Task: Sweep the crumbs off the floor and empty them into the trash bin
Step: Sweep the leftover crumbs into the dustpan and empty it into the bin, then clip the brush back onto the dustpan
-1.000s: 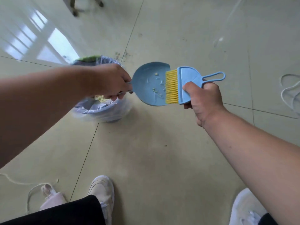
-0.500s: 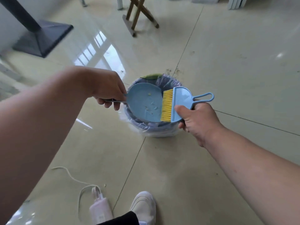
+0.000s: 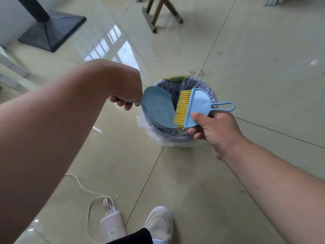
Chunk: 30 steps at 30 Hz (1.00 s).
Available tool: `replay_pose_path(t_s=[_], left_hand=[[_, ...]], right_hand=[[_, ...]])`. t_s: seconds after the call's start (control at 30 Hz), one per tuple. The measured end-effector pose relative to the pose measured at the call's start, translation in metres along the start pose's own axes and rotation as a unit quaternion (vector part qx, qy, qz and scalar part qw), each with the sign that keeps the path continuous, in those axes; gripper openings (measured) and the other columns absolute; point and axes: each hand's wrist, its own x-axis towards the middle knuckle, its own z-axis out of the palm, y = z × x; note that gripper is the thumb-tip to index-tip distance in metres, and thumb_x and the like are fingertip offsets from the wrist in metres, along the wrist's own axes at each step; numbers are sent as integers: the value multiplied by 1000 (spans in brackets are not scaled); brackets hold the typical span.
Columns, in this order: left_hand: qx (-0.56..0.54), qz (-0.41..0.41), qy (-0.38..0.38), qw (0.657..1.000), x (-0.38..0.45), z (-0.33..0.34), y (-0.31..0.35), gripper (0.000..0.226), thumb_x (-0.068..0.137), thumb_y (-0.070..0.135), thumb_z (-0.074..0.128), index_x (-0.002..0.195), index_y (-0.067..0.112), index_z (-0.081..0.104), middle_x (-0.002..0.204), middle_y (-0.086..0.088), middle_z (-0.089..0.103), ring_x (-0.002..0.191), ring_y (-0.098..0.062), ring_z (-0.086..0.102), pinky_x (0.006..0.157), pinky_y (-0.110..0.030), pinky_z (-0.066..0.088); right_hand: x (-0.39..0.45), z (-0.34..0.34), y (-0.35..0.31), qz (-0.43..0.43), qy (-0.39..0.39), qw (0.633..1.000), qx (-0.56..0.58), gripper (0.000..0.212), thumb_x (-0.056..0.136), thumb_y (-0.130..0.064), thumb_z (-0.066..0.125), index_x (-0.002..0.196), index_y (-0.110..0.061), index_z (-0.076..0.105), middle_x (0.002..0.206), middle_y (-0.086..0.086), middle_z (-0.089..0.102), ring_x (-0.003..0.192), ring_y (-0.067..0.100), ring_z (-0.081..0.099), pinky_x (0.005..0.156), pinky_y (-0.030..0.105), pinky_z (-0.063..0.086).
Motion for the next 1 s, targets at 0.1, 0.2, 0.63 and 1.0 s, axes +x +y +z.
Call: replay_pose_path(t_s=[0.1, 0.2, 0.63, 1.0], left_hand=[[17, 6, 10, 1000, -1, -3, 1, 30, 91, 22, 67, 73, 1, 79, 53, -14, 66, 45, -24, 44, 53, -25, 40], [16, 17, 12, 1000, -2, -4, 2, 30, 90, 25, 66, 74, 3, 80, 61, -16, 70, 51, -25, 47, 56, -27, 43], [8, 68, 26, 997, -2, -6, 11, 37, 96, 24, 64, 68, 4, 76, 50, -7, 62, 44, -23, 45, 53, -26, 43], [-163, 79, 6, 983, -6, 0, 73, 26, 93, -2, 46, 75, -1, 64, 47, -7, 57, 36, -15, 44, 38, -18, 31]], right_hand=[[4, 10, -11, 9, -9, 998, 65, 11, 95, -19, 74, 96, -8, 73, 78, 13, 77, 54, 19, 63, 42, 24, 47], [7, 20, -18, 0, -24, 997, 71, 14, 96, -23, 73, 97, -8, 73, 76, 10, 75, 52, 17, 60, 41, 24, 44], [19, -22, -9, -44, 124, 982, -134, 9, 91, -18, 65, 88, -11, 70, 74, 9, 73, 47, 11, 62, 48, 26, 48], [4, -81, -47, -209, 151, 935, -243, 12, 89, -25, 64, 82, -15, 68, 69, -3, 64, 57, 12, 50, 56, 25, 43]])
